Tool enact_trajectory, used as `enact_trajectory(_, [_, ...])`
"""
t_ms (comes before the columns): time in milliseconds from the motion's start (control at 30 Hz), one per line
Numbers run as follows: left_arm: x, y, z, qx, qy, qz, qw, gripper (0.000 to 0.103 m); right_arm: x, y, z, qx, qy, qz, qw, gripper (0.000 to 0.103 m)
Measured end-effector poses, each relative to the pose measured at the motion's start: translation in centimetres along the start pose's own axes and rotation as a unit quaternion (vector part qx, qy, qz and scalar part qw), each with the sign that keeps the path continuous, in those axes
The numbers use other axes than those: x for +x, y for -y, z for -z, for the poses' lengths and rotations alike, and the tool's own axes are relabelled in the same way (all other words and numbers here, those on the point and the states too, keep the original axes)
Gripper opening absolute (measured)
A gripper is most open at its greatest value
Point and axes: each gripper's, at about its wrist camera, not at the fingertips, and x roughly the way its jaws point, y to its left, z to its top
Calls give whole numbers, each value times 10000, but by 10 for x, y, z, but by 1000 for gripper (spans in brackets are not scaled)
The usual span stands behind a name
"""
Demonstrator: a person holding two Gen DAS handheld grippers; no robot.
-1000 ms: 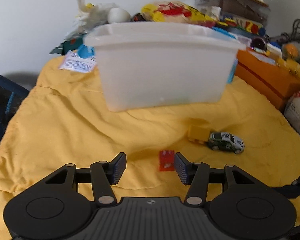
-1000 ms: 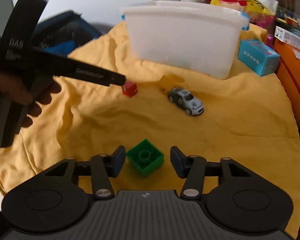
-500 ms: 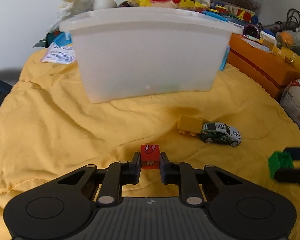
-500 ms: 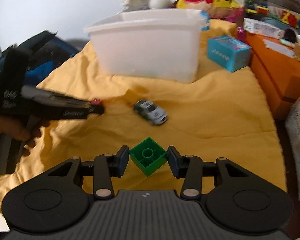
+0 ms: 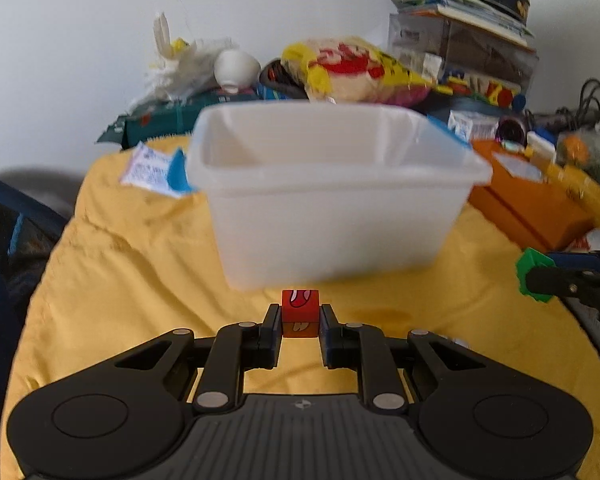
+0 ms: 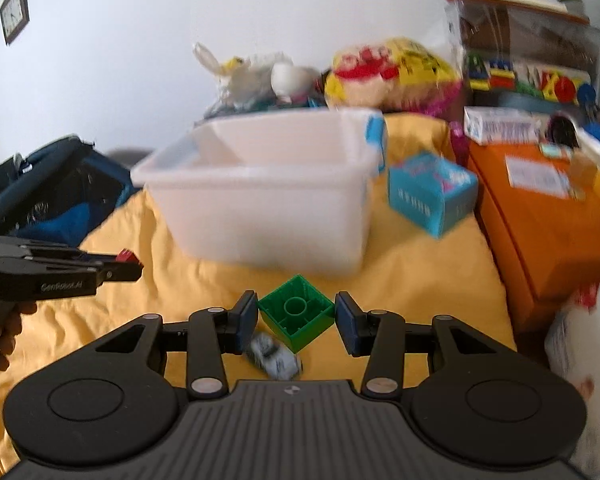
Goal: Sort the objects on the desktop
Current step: 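Drop the red brick into the white bin with the left tool while the right drops the green brick, then grasp the yellow brick with the left tool while the right grasps the white race car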
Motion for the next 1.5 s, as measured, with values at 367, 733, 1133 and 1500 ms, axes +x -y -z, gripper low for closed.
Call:
enact_trajectory(367, [-5, -11, -65, 89, 402, -180, 9990, 22, 24, -7, -72, -235, 539, -97, 9982, 46])
enact_trajectory(733, [14, -17, -123, 46, 579, -229, 9981, 22, 59, 0, -124, -264, 544, -43, 9982, 46])
enact_trajectory(1133, [40, -22, -123, 14, 301, -506, 9983, 58, 89, 11, -134, -195, 159, 56, 9997, 68])
enact_trajectory(1500, [7, -26, -70, -170, 561, -376, 9976, 63, 57, 7, -95, -353, 221, -132, 9990, 73])
